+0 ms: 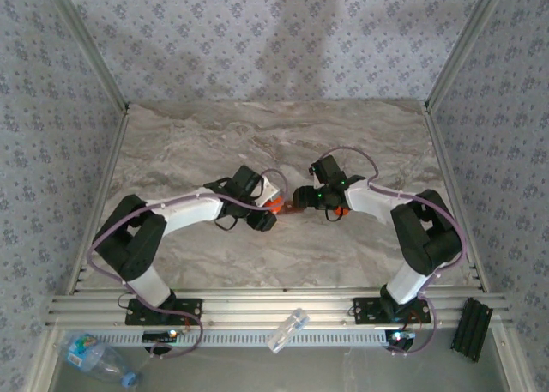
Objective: Sort the pills into containers
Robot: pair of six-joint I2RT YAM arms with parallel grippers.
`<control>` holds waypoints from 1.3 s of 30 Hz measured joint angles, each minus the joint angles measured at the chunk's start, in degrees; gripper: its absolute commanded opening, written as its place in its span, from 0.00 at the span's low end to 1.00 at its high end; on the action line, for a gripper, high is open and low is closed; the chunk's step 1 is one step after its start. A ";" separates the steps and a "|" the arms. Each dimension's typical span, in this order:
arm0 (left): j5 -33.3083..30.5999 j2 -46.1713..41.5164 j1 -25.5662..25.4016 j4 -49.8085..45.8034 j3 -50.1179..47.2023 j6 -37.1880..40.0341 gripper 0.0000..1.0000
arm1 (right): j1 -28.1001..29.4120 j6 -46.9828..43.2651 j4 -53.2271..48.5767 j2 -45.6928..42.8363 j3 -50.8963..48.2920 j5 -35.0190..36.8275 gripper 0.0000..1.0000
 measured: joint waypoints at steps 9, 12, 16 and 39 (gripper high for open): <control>-0.42 0.37 0.00 -4.28 1.73 1.31 0.00 | 0.00 0.02 0.28 0.98 0.00 0.11 0.75; -0.50 0.98 0.00 -5.62 2.27 1.64 0.00 | -0.04 0.04 0.39 1.20 0.00 0.11 0.75; -1.03 2.14 0.00 -7.08 3.19 2.19 0.00 | -0.15 0.07 0.59 1.31 0.00 0.11 0.74; -2.95 4.55 -0.04 -14.53 9.53 5.62 0.00 | -0.26 0.28 2.05 2.36 0.00 -0.17 0.74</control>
